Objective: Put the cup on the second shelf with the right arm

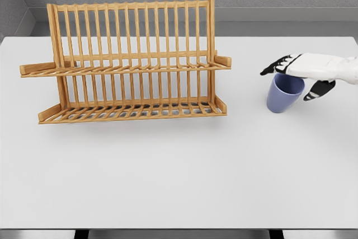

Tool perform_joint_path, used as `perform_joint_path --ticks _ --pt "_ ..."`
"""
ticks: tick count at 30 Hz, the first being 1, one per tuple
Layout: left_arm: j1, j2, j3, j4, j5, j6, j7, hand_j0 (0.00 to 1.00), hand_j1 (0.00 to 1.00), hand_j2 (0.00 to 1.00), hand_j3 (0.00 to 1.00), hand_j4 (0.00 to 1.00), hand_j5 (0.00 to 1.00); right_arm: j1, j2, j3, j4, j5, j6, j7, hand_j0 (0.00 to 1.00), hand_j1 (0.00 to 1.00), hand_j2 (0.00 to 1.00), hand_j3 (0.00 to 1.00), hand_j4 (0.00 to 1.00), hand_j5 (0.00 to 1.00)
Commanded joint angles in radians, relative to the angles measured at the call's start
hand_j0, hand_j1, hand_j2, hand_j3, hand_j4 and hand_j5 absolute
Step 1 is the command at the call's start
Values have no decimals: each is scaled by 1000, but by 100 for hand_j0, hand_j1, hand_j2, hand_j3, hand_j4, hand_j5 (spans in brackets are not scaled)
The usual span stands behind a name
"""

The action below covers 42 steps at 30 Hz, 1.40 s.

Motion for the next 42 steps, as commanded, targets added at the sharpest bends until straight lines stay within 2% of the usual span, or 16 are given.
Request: perform_joint_path --ticks 1,2,7,22,23,24,26,42 --pt "0 0 0 0 0 0 0 100 100 100 100 100 100 -3 5 16 18 -4 3 0 100 100 100 100 100 100" --pt "0 0 0 0 0 0 0 100 100 100 100 100 100 -23 11 28 44 -3 3 0 100 100 100 100 100 100" --pt "2 0 0 0 0 0 0 100 100 100 100 100 100 -32 29 42 70 -1 3 0 100 100 100 100 100 100" --pt "2 0 0 0 0 0 0 100 100 100 100 100 100 -37 31 78 85 -1 3 0 100 100 100 100 100 100" --pt "0 0 0 0 0 0 0 100 100 100 100 100 100 -38 31 78 84 -1 4 0 98 98 98 98 98 98" --pt "2 0 0 0 0 0 0 100 100 100 100 100 100 -38 33 78 84 -3 6 0 83 83 83 83 83 83" --pt "0 0 -2 0 0 0 0 100 100 100 100 100 100 -40 48 78 90 -3 7 0 75 75 75 75 75 75" --pt "0 0 0 0 0 0 0 100 100 100 100 100 100 -64 46 65 87 -3 6 0 73 73 73 73 73 73"
